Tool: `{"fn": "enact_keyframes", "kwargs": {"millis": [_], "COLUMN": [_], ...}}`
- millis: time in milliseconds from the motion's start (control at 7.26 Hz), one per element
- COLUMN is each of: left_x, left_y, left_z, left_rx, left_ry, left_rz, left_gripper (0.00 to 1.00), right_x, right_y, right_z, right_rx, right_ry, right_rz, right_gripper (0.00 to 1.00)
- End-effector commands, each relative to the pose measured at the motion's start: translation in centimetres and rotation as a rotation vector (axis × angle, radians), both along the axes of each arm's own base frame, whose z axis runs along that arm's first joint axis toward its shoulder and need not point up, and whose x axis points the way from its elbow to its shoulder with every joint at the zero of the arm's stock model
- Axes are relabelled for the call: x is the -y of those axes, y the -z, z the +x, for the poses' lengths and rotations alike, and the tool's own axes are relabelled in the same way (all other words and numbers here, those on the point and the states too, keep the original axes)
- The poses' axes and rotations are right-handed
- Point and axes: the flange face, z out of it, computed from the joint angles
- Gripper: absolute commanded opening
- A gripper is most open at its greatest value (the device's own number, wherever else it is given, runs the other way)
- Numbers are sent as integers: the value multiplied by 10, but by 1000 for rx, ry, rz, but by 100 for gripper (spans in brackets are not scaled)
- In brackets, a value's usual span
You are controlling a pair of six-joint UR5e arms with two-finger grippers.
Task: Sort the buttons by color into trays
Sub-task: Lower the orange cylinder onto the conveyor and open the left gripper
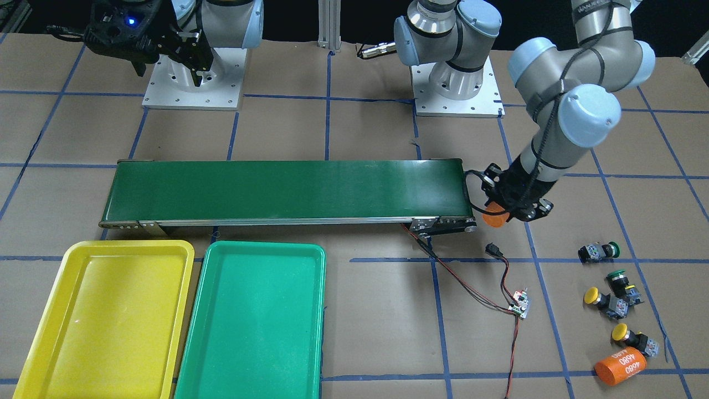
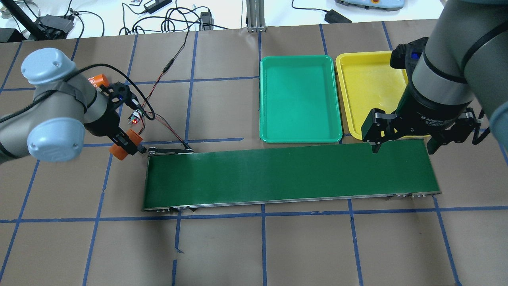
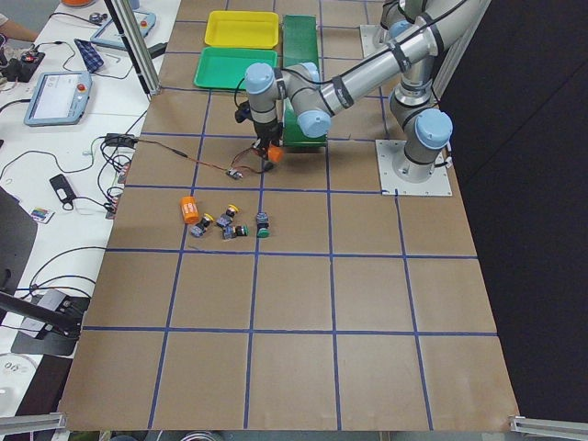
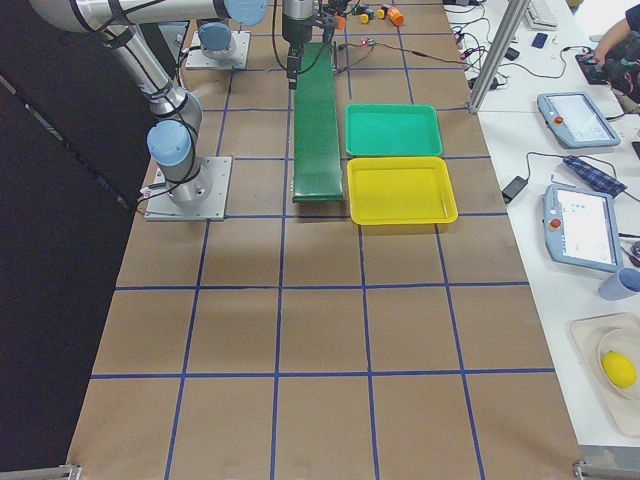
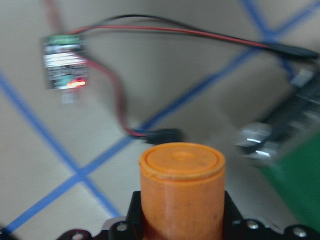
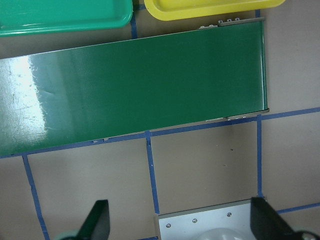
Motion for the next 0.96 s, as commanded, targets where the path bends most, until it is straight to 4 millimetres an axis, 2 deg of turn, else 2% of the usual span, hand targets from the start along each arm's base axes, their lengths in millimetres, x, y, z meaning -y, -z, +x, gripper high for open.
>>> {"fn": "enact_keyframes", "kwargs": {"millis": [0,138,275,413,551,689,826], "left_x": [-55,-61,-60,-59,-63,-58,-50], "left_y": [2,3,13,15,20,13,-8], "left_z": [-60,-83,-96,-97,-97,-97,-86], "left_rx": [-35,-32,-33,-34,-33,-27,-18], "left_ry": [255,311,329,327,278,238,222], "left_rz": [-6,-6,1,-8,2,-26,-85], "left_gripper": [0,0,0,43,81,100,100], "right_x": [0,0,-1,-1,0,2,4], "right_y": [4,6,8,12,14,15,13], "right_z": [-1,-3,-4,-4,-5,-6,-6], "right_rx": [-12,-33,-34,-35,-34,-34,-30], "right_ry": [4,2,5,4,7,10,10], "right_rz": [4,9,7,18,19,18,8], "right_gripper": [100,100,100,100,100,100,100]}}
